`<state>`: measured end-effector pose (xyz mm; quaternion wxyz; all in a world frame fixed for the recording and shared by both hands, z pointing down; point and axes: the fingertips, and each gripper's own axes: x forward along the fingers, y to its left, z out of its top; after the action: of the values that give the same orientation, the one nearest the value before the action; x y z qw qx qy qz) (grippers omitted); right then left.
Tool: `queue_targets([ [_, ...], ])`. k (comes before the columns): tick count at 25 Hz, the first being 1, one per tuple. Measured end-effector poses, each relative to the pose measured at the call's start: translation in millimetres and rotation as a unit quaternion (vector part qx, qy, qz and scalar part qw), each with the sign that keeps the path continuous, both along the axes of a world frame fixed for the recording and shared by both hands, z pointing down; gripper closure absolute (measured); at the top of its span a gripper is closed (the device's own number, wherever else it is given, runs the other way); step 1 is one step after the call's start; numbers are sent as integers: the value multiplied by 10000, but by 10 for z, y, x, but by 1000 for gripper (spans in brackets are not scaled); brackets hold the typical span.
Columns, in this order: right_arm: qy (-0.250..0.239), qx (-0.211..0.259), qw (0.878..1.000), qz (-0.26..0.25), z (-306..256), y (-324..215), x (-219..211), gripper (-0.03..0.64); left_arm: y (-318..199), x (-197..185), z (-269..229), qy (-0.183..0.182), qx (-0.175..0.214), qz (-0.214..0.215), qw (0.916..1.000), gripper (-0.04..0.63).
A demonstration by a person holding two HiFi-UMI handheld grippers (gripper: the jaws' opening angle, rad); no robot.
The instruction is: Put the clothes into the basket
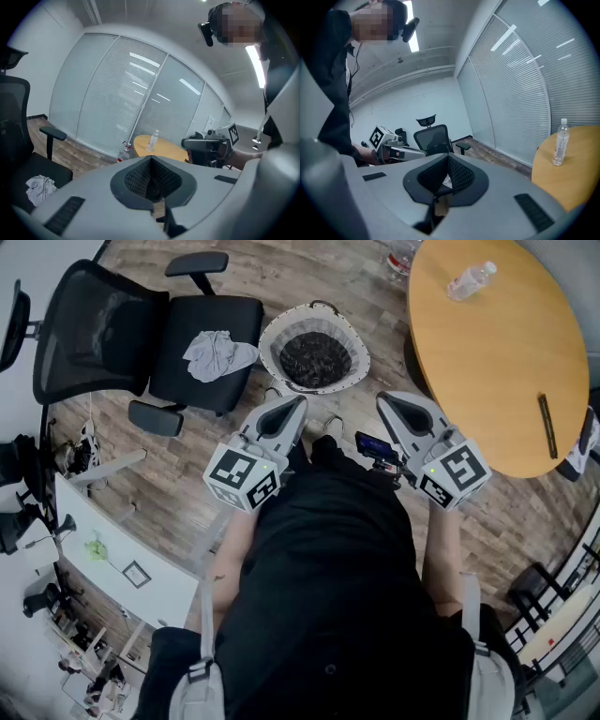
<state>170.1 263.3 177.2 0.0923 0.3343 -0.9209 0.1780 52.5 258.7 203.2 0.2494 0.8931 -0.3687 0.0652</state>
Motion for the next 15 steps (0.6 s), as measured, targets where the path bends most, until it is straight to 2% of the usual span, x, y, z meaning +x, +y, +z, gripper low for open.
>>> queue_targets([
  [7,-155,-49,9998,147,18,-63,58,600,-19,40,30,-45,-14,14,10000,584],
  [15,-53,-40,10000,55,26,-78,3,600,-34,0,88,-162,-93,6,9998,584],
])
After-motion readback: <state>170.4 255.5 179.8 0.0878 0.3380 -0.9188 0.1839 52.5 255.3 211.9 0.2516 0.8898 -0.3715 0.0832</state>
